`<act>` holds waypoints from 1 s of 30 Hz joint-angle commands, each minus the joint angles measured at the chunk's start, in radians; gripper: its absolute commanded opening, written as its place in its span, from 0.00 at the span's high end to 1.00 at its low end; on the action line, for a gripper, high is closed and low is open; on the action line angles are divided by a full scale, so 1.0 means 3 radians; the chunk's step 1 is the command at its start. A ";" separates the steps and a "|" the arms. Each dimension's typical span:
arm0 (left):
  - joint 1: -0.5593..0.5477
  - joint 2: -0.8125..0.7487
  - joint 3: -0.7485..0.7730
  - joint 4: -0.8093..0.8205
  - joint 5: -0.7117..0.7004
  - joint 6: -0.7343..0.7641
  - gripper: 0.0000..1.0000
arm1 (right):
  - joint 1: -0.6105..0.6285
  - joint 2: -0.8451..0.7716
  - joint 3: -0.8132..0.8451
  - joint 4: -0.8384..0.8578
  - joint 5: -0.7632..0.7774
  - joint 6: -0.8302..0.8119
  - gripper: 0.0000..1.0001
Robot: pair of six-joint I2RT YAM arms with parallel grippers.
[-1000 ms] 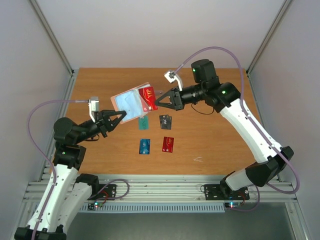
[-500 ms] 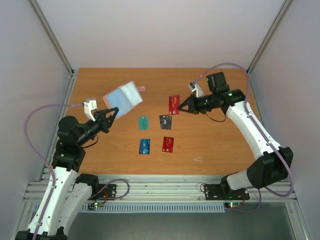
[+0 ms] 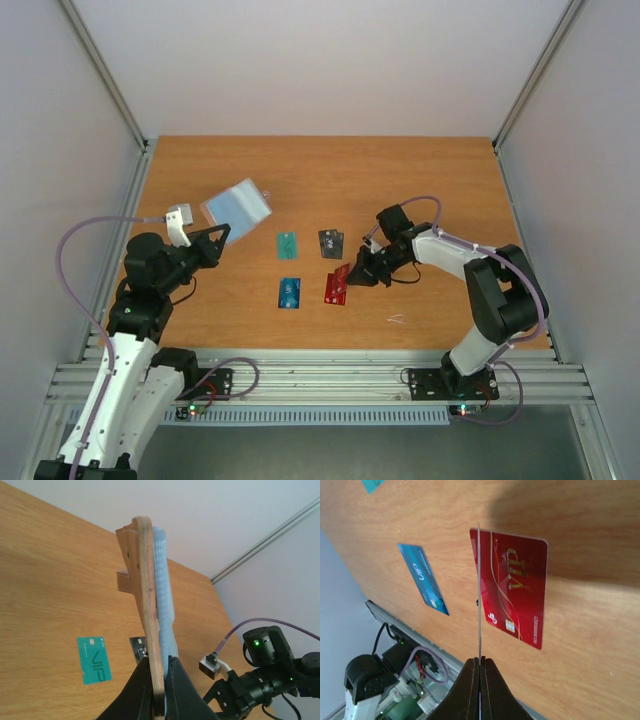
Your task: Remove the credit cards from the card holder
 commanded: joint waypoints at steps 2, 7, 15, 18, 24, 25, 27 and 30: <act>0.0043 -0.0033 -0.0017 0.0111 -0.0031 -0.0053 1.00 | 0.0039 0.0122 -0.0129 0.0511 -0.0043 0.0252 0.99; 0.0060 -0.0031 -0.0036 0.0098 -0.0039 -0.0072 1.00 | 0.0039 0.0244 -0.0118 0.0374 0.0001 0.0228 0.99; 0.0071 -0.0024 -0.0046 0.0094 -0.0044 -0.0083 1.00 | 0.0047 0.0196 -0.0093 -0.0021 -0.0019 0.0229 0.94; 0.0071 -0.0023 -0.0089 0.0140 -0.0049 -0.0113 1.00 | 0.0052 0.0205 -0.0089 -0.0048 -0.0045 0.0238 0.87; 0.0087 -0.0011 -0.0042 -0.0003 -0.0070 -0.0099 1.00 | 0.0051 0.0058 0.0107 -0.0463 0.0277 0.0106 0.54; 0.0087 0.0016 -0.0015 -0.0136 -0.0114 -0.0091 1.00 | 0.0045 -0.0008 0.0176 -0.0586 0.0364 0.0061 0.49; 0.0087 0.0123 0.0025 -0.0518 -0.0250 -0.0117 1.00 | 0.0039 -0.0124 0.0373 -0.0924 0.0524 -0.0093 0.40; 0.0125 0.0401 0.0133 -0.0893 -0.0523 -0.0009 1.00 | 0.0039 -0.0227 0.0811 -0.1387 0.0815 -0.0372 0.24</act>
